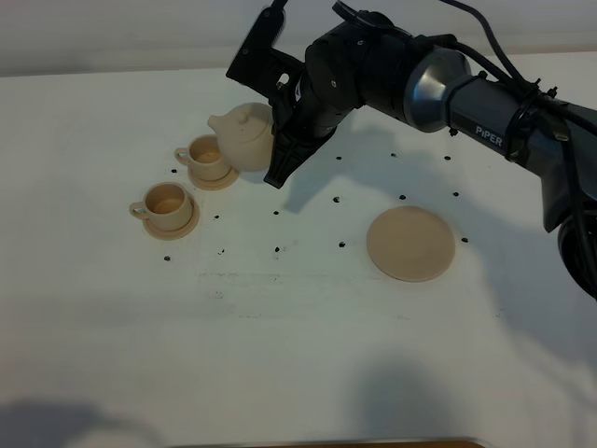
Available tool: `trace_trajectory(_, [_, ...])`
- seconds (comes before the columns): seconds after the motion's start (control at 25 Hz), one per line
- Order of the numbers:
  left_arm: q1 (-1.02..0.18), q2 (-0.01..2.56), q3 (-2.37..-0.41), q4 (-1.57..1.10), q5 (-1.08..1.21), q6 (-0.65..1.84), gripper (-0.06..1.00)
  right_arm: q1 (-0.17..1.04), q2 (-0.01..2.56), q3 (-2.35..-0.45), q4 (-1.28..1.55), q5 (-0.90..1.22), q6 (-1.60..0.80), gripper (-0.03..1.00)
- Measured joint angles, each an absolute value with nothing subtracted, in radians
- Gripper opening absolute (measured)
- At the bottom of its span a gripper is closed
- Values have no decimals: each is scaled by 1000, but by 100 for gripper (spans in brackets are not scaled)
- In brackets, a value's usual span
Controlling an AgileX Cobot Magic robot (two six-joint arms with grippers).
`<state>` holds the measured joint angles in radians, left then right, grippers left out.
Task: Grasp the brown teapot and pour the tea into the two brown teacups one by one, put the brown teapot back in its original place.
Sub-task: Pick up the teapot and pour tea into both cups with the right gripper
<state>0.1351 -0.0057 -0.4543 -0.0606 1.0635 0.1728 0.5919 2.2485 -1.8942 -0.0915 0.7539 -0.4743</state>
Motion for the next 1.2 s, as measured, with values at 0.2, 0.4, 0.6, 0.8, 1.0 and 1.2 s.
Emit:
trace_trajectory(0.2, [135, -6, -454, -61, 1063, 173, 53, 592, 2267, -1896, -102, 756, -474, 8])
trace_trajectory(0.4, [135, -6, -454, -61, 1063, 173, 53, 592, 2267, -1897, -162, 756, -472, 9])
trace_trajectory(0.6, [135, -6, -454, -61, 1063, 173, 53, 592, 2267, -1897, -198, 757, -467, 9])
trace_trajectory(0.8, [135, -6, -454, -61, 1063, 173, 53, 600, 2267, -1897, -252, 756, -455, 9])
trace_trajectory(1.0, [135, -6, -454, -61, 1063, 173, 52, 618, 2267, -1897, -274, 750, -447, 9])
trace_trajectory(1.2, [135, -6, -454, -61, 1063, 173, 52, 635, 2267, -1897, -309, 742, -447, 9])
